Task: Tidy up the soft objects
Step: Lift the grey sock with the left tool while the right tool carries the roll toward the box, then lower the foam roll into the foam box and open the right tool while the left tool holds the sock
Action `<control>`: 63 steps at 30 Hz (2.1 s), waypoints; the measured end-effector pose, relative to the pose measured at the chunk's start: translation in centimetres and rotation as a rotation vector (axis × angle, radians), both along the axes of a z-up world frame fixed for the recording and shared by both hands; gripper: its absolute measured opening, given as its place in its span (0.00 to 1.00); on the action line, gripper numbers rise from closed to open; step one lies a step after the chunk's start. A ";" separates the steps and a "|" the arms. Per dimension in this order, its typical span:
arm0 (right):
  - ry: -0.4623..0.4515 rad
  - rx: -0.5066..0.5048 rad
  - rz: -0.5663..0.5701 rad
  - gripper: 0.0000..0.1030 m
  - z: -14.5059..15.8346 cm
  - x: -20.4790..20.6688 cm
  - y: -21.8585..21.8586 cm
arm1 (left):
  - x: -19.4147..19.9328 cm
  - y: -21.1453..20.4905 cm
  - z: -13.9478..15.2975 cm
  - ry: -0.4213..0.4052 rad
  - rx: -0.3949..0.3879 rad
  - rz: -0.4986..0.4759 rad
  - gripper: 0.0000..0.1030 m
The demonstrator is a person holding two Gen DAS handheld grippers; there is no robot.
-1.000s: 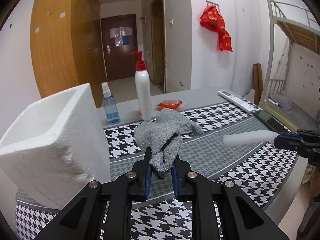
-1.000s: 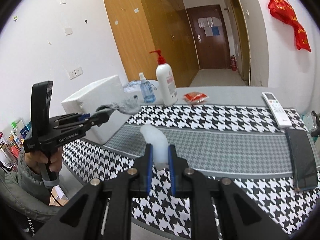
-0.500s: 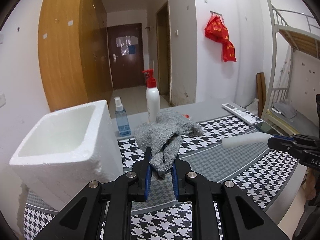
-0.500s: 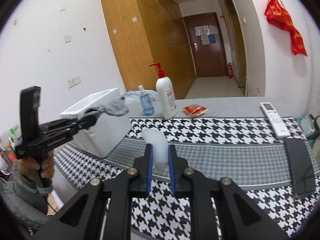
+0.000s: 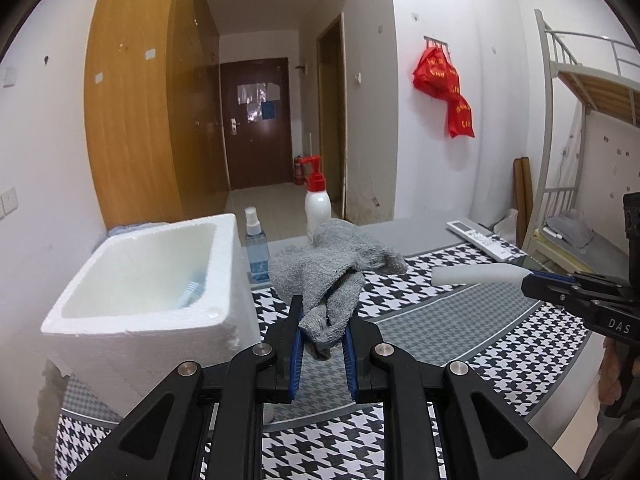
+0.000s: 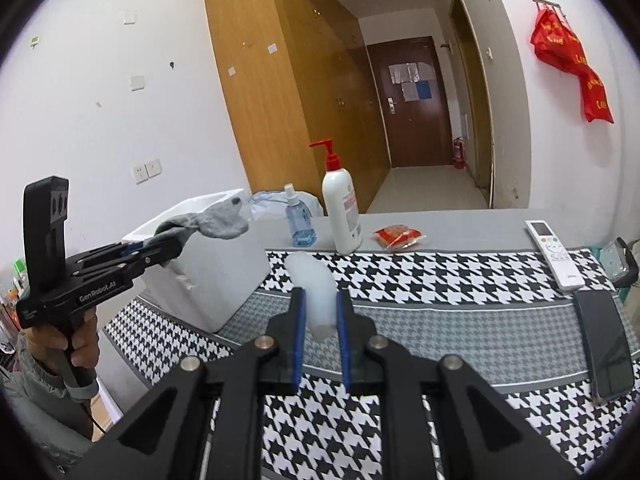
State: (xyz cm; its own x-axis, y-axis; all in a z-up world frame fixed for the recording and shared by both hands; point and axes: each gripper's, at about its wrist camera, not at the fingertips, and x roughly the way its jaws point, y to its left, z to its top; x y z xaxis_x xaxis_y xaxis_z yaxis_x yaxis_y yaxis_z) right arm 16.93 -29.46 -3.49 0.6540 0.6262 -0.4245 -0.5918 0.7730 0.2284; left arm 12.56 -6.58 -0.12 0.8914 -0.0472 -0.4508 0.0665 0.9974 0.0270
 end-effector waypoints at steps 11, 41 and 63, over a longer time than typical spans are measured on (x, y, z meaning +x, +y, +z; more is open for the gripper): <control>-0.042 -0.001 -0.025 0.17 1.6 -0.5 1.1 | -0.8 1.2 1.5 -0.041 -0.009 0.004 0.18; -0.139 0.006 0.049 0.17 4.9 -1.0 5.6 | -3.5 3.9 4.6 -0.135 -0.008 0.072 0.18; -0.168 -0.031 0.158 0.17 6.0 -0.8 10.7 | -5.3 8.2 5.3 -0.163 -0.003 0.196 0.18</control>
